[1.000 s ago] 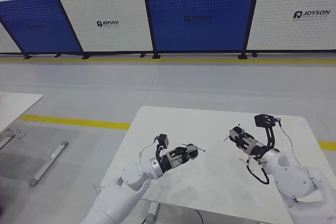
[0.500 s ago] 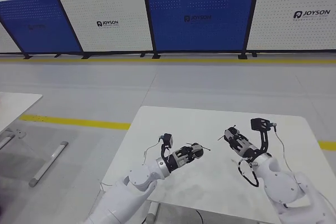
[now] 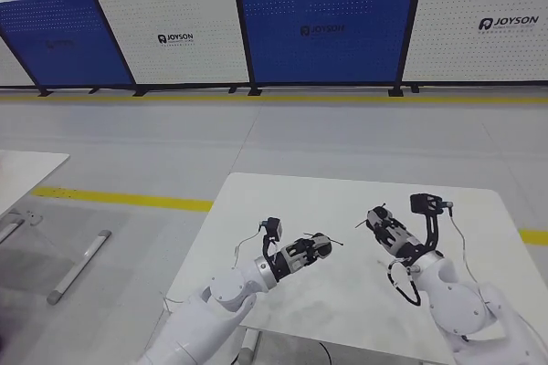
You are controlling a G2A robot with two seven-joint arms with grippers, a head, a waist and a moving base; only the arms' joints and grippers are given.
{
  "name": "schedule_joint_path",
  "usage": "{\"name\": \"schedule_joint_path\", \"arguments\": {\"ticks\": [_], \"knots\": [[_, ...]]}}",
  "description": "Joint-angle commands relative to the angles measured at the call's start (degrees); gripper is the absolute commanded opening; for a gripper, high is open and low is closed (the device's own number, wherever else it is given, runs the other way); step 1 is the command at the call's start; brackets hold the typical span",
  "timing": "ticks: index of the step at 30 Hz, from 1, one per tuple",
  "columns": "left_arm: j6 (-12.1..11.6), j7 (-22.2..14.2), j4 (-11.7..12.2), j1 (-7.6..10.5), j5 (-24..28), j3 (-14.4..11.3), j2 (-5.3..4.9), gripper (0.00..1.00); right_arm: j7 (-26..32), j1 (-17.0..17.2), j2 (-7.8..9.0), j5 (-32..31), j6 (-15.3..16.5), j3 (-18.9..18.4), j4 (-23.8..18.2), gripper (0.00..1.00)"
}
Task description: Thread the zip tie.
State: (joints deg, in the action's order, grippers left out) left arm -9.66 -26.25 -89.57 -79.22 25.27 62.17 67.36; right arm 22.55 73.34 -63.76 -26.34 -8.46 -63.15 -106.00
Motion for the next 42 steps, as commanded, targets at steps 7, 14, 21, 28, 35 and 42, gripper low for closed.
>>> {"name": "schedule_joint_path", "arguments": {"ticks": [7,14,21,28,35,42], "knots": [[0.0,0.0,0.0,0.00,0.0,0.0,0.00,0.00,1.2,1.7,0.08,0.2,0.5,-1.0,-1.5,0.00],[0.0,0.0,0.0,0.00,0.0,0.0,0.00,0.00,1.2,1.7,0.08,0.2,0.5,-1.0,-1.5,0.00],[0.0,0.0,0.0,0.00,0.0,0.0,0.00,0.00,1.2,1.7,0.08,0.2,0.5,-1.0,-1.5,0.00],[0.0,0.0,0.0,0.00,0.0,0.0,0.00,0.00,1.2,1.7,0.08,0.2,0.5,-1.0,-1.5,0.00],[0.0,0.0,0.0,0.00,0.0,0.0,0.00,0.00,1.2,1.7,0.08,0.2,0.5,-1.0,-1.5,0.00],[0.0,0.0,0.0,0.00,0.0,0.0,0.00,0.00,1.2,1.7,0.08,0.2,0.5,-1.0,-1.5,0.00]]}}
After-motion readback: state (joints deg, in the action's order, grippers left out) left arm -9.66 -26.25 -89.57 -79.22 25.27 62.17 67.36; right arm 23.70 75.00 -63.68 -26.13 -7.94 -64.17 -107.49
